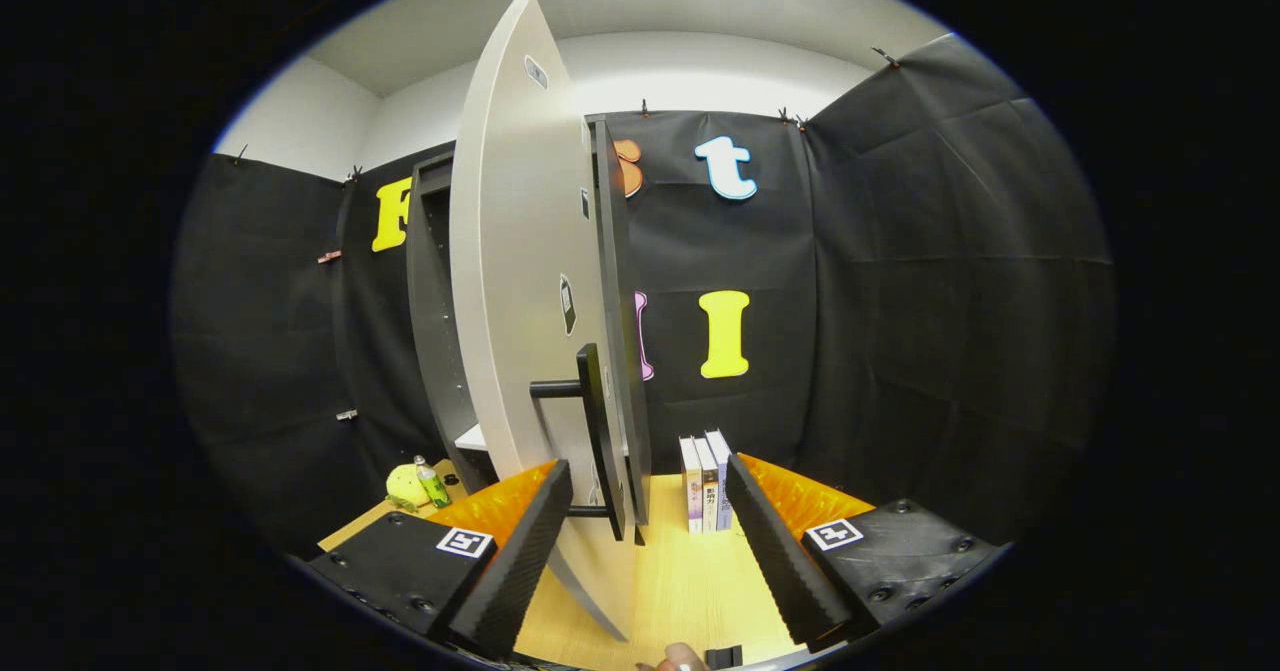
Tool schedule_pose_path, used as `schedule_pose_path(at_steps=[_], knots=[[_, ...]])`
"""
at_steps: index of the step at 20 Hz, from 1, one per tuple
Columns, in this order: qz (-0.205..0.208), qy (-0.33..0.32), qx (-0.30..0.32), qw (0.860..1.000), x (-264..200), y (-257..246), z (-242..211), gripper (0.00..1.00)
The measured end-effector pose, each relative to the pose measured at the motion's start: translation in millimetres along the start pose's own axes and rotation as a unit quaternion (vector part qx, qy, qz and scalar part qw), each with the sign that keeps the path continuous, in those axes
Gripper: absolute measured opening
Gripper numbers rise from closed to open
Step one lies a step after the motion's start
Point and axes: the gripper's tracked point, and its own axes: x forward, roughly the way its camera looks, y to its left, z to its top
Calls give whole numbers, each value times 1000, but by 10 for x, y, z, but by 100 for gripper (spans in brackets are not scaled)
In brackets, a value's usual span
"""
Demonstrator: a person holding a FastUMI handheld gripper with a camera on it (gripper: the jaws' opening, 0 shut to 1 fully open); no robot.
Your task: Open the shoe cabinet door, grab the shoes and put them into the shoe cabinet, then close the shoe cabinet door.
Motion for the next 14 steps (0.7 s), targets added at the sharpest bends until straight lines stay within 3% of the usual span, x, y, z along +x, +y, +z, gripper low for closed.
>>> schedule_pose_path(at_steps=[7,14], knots=[[0,-2,-2,1000,100,270,-74,97],[0,-3,-3,1000,230,908,-147,97]])
